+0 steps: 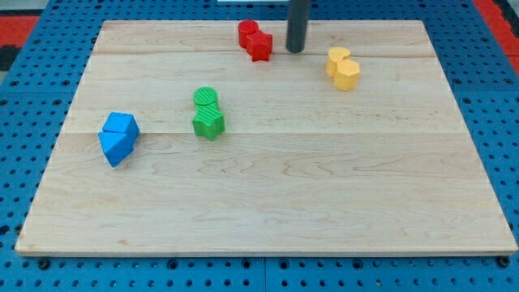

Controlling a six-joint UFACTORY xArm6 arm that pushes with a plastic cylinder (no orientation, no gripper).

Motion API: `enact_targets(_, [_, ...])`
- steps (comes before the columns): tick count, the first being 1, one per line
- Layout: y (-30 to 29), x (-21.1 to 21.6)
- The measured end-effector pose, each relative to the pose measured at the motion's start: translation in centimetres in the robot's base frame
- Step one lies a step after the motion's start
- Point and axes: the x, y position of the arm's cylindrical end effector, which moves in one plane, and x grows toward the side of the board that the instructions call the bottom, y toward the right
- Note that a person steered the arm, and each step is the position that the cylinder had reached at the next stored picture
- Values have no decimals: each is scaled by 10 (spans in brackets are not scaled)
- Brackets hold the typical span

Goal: Push green circle beside yellow blocks

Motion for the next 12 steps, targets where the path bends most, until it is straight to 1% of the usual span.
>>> enact_targets(1, [-3,61])
enact_targets(2, [-16,70])
enact_targets(3, [-62,70])
enact_targets(4, [-131,71])
enact_targets(5, [-129,122])
enact_targets(6, [-154,159])
enact_targets(7, [-194,194])
enact_targets(8, [-164,249])
enact_targets(9, [-145,238])
enact_targets(11, [-140,173])
enact_targets(12, [-105,154])
